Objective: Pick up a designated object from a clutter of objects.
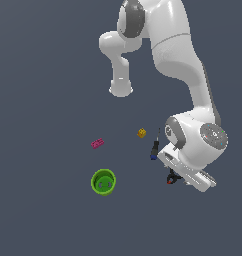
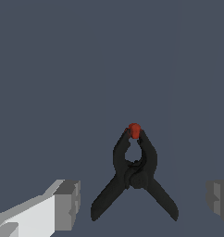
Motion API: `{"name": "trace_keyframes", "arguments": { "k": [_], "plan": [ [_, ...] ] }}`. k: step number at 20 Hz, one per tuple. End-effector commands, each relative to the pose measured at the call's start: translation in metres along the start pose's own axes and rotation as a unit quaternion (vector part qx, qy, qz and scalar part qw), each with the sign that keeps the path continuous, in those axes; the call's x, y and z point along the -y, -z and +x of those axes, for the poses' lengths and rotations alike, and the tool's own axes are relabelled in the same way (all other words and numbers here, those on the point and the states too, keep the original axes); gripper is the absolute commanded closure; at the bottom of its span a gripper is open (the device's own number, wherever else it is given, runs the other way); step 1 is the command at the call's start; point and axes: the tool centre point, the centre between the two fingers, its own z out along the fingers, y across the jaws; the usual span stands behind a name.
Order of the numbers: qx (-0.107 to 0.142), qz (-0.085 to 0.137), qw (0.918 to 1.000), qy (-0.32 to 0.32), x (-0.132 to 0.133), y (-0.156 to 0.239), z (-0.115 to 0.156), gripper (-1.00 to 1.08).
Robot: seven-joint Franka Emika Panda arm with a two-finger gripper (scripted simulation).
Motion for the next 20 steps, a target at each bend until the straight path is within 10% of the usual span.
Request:
{"name": "trace_keyframes", "arguments": {
  "k": [1,11,12,20],
  "plan": [
    [0.000,-0.001,1.0000,-0.001,-0.001,-0.013,0.000,-0.92],
    [0.000,0.000,1.0000,-0.002,0.000,-0.039,0.000,-0.92],
    [0.000,0.000,1.0000,-0.002,0.000,-0.039,0.000,1.08],
    [0.000,0.000,1.0000,-0.002,0.000,-0.039,0.000,1.08]
  ]
}}
